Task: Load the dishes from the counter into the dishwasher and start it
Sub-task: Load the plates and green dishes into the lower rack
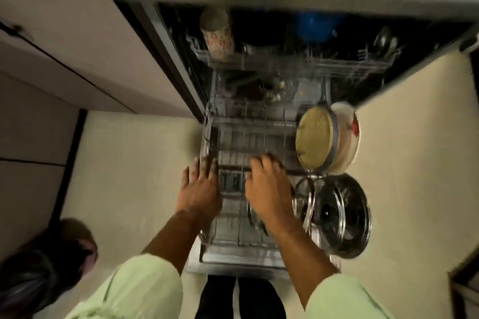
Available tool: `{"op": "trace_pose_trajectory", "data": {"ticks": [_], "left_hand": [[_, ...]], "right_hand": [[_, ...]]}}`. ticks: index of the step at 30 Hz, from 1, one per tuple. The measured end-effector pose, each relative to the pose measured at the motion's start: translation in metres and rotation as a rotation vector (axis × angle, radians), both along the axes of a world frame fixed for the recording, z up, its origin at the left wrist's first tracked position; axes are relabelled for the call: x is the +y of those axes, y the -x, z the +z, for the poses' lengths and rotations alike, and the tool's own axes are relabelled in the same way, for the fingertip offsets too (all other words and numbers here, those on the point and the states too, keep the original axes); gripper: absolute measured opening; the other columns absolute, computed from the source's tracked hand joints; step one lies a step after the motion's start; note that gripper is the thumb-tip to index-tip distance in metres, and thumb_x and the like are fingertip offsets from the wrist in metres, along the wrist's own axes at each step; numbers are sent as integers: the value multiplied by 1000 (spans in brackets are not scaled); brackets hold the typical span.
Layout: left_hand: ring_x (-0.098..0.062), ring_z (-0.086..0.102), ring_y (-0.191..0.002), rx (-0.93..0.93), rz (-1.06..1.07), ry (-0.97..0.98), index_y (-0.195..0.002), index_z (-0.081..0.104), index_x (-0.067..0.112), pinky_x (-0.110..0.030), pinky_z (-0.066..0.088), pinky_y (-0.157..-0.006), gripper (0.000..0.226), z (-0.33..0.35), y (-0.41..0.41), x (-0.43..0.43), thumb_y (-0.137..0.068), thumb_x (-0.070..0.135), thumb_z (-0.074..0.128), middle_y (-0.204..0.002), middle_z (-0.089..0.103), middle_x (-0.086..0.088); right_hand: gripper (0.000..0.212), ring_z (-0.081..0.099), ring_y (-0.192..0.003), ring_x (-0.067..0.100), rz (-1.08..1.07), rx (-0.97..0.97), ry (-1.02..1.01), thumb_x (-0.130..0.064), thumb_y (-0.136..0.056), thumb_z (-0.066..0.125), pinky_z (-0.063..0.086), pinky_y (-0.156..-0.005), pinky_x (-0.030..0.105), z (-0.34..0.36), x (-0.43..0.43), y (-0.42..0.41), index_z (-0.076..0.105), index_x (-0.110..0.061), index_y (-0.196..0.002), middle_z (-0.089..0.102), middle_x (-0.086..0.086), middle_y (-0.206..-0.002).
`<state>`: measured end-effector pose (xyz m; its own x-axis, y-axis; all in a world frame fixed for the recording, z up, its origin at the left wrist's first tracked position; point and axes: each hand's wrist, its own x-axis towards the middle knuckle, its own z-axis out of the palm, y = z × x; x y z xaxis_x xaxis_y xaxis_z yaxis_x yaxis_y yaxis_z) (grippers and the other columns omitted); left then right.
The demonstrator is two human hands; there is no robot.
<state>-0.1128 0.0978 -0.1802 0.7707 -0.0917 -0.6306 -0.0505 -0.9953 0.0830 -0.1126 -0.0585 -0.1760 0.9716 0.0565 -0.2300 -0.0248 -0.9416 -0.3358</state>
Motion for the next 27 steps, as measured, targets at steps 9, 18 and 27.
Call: {"op": "trace_pose_trajectory", "data": {"ticks": [9, 18, 27], "left_hand": [[-30, -12, -152, -170, 253, -26, -158, -6, 12, -45, -9, -120, 78, 160, 22, 63, -98, 28, 42, -165, -13, -12], [-29, -13, -152, -442, 419, -92, -158, -6, 12, -46, -7, -123, 77, 261, 31, 155, -97, 25, 40, -165, -13, -11], [-28, -10, -152, -656, 490, -141, -158, -4, 13, -45, -6, -122, 77, 328, 65, 312, -99, 28, 42, -165, -11, -10]], "right_hand": [[44, 60, -118, 29, 302, -295, -80, -19, -75, 77, 47, -103, 44, 133, 65, -4, 67, -12, -117, 66, 9, -119], [45, 59, -120, 31, 529, -491, -145, -16, -78, 75, 45, -105, 43, 228, 170, -27, 65, -8, -121, 65, 13, -121], [52, 55, -123, 36, 657, -652, -186, -21, -79, 72, 41, -107, 47, 304, 334, -21, 61, -3, -126, 62, 17, -126]]}}
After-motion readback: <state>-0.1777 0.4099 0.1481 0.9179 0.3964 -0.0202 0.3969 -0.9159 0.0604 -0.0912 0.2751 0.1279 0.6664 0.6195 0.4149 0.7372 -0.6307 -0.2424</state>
